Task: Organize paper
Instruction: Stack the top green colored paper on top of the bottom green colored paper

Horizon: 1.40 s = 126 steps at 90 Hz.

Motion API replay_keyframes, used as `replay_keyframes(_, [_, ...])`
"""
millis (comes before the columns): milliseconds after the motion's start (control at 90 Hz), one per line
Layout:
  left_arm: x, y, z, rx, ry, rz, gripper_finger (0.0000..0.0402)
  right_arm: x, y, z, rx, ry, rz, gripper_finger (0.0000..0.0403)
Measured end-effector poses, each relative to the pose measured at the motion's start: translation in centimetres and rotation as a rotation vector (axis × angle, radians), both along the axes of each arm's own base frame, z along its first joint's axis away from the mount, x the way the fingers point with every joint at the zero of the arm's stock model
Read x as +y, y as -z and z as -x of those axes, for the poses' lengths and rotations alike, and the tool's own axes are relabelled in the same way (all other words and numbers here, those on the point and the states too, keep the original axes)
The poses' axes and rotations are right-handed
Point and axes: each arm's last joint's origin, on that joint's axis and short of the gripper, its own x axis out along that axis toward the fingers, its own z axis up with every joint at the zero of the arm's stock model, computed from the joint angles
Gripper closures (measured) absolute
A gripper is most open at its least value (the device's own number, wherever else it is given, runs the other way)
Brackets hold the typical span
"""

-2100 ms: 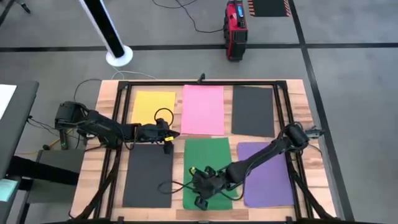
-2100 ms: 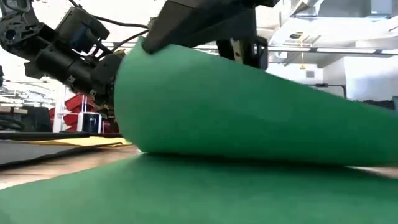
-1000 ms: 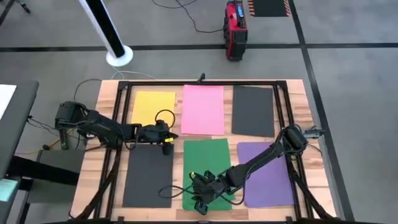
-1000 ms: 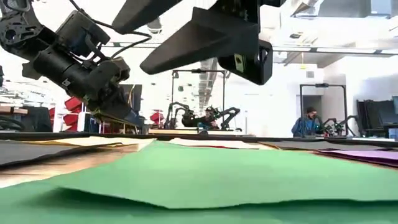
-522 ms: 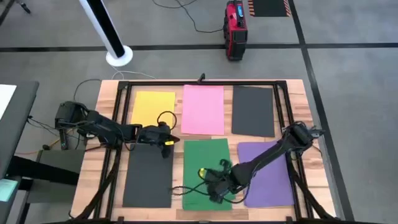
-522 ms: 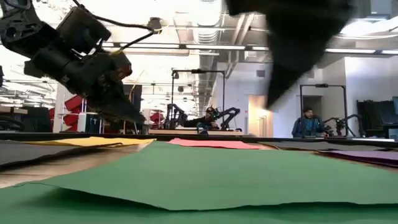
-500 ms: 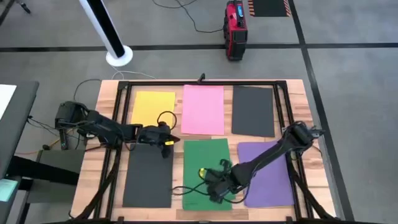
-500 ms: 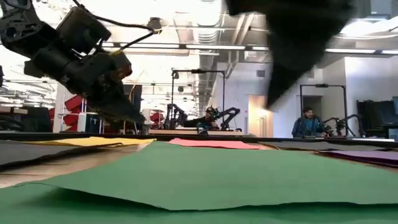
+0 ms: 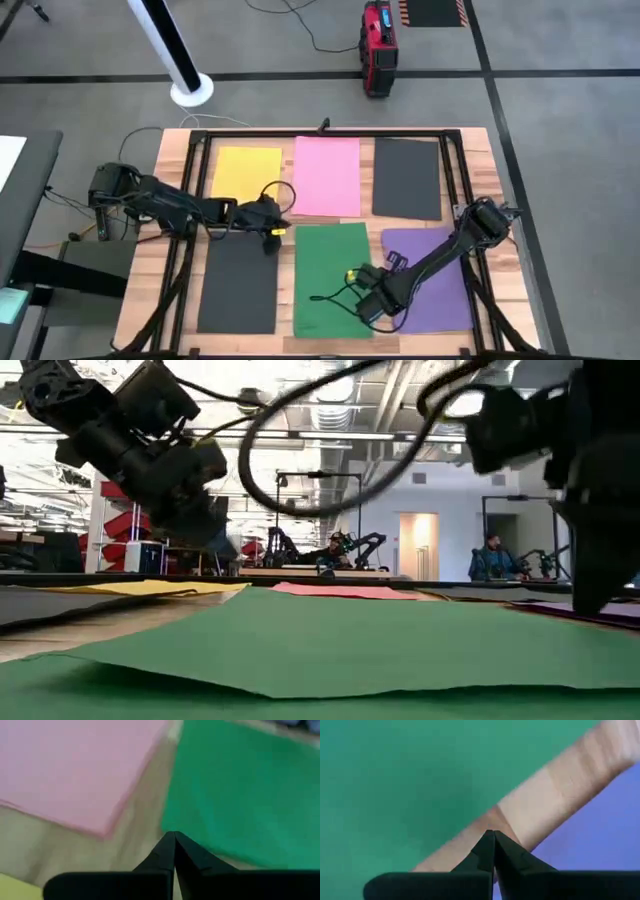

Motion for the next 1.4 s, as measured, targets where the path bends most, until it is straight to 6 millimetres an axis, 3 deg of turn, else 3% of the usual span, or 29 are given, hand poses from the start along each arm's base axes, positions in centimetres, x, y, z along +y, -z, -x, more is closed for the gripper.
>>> replay_keyframes(267, [-4.2,0.5,1.2,0.072,0.183,0.007,0.0402,-0.3,0.9,0.4,-0.017,0.009,-0.007,0.0403])
replay_keyframes(444, [-6.4,-1.1,0.5,0.015,0.247,-0.011,0.0401,-0.2,1.0,0.4,-0.012,0.010,-0.014,0.0403])
replay_keyframes(656, [-7.2,-2.2,-1.2,0.089,0.279,-0.138,0.0402,-0.3,1.1,0.3,-0.008,-0.003,-0.011,0.0403])
replay_keyframes(1000, [-9.2,0.3,-5.3,0.343,0.366,-0.229,0.0402,-0.3,1.1,0.3,-0.015,-0.013,-0.004,0.0403])
replay_keyframes(1400, [-10.1,0.7,-6.0,0.344,0.289,-0.158,0.0401,-0.2,1.2,0.1,-0.033,-0.007,-0.023,0.0403])
